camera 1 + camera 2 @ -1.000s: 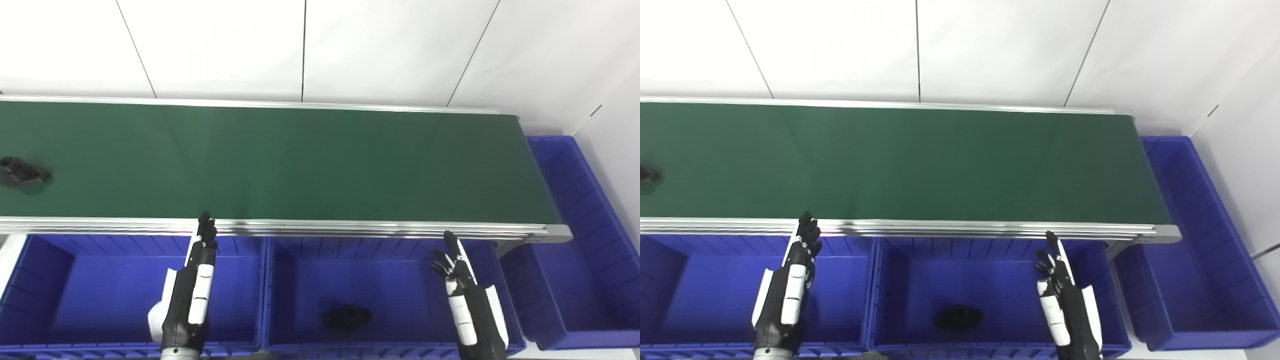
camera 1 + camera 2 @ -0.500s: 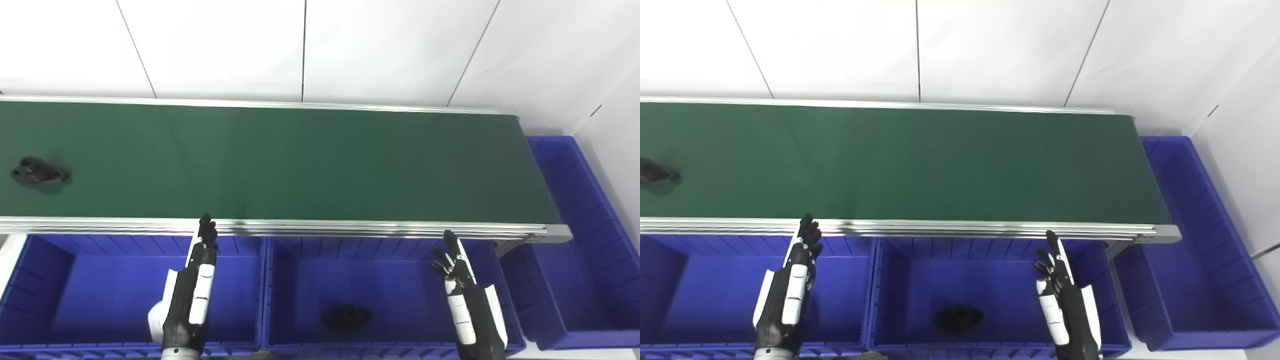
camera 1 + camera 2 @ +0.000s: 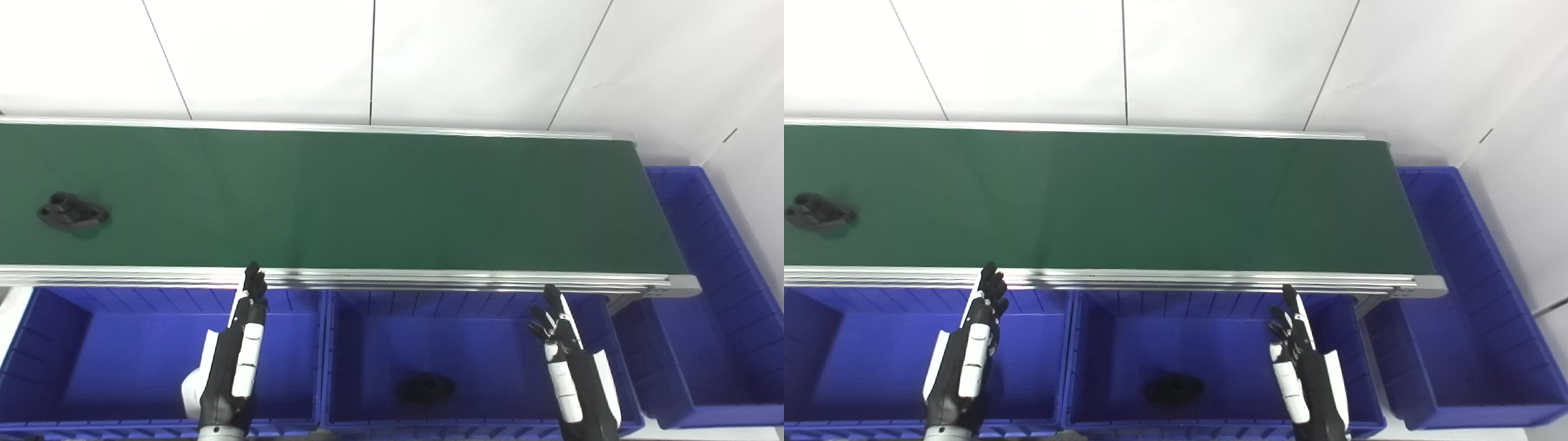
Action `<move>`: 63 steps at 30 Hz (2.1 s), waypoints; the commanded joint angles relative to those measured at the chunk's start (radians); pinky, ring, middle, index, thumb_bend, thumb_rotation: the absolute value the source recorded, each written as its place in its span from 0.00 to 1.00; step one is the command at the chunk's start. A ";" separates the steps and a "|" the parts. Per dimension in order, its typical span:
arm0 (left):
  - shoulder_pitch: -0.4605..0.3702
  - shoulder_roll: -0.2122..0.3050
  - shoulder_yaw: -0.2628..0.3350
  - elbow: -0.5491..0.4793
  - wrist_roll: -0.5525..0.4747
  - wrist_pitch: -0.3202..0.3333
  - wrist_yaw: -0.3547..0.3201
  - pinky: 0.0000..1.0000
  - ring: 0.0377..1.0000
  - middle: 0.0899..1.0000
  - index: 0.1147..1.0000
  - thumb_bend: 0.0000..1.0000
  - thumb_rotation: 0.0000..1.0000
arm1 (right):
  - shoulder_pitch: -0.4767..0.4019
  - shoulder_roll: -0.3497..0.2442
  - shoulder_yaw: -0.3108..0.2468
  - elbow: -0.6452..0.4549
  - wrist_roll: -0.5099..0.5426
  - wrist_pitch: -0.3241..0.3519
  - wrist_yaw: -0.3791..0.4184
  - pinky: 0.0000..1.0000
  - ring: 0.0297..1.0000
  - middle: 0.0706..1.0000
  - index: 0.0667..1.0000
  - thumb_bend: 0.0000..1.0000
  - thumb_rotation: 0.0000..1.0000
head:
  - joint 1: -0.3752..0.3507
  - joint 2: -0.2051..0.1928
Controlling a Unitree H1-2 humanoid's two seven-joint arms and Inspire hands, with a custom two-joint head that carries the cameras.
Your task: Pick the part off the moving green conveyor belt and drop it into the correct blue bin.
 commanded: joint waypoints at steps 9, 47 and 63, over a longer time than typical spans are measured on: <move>-0.008 -0.020 -0.015 0.022 -0.004 -0.068 0.002 1.00 1.00 1.00 1.00 0.58 0.97 | -0.007 -0.020 -0.014 0.024 0.043 -0.035 0.010 0.90 0.95 1.00 1.00 0.72 0.97 | 0.084 -0.050; -0.056 -0.107 -0.062 0.161 0.072 -0.144 0.056 0.85 0.91 0.92 1.00 0.68 0.81 | -0.064 -0.076 -0.087 0.167 0.082 -0.106 0.010 0.99 0.94 1.00 1.00 0.55 0.75 | 0.259 -0.131; -0.065 -0.133 -0.078 0.105 0.102 -0.105 0.077 0.85 0.91 0.92 1.00 0.72 0.81 | -0.088 -0.129 -0.114 -0.029 -0.030 -0.109 0.001 0.93 0.95 0.98 1.00 0.76 0.57 | 0.274 -0.014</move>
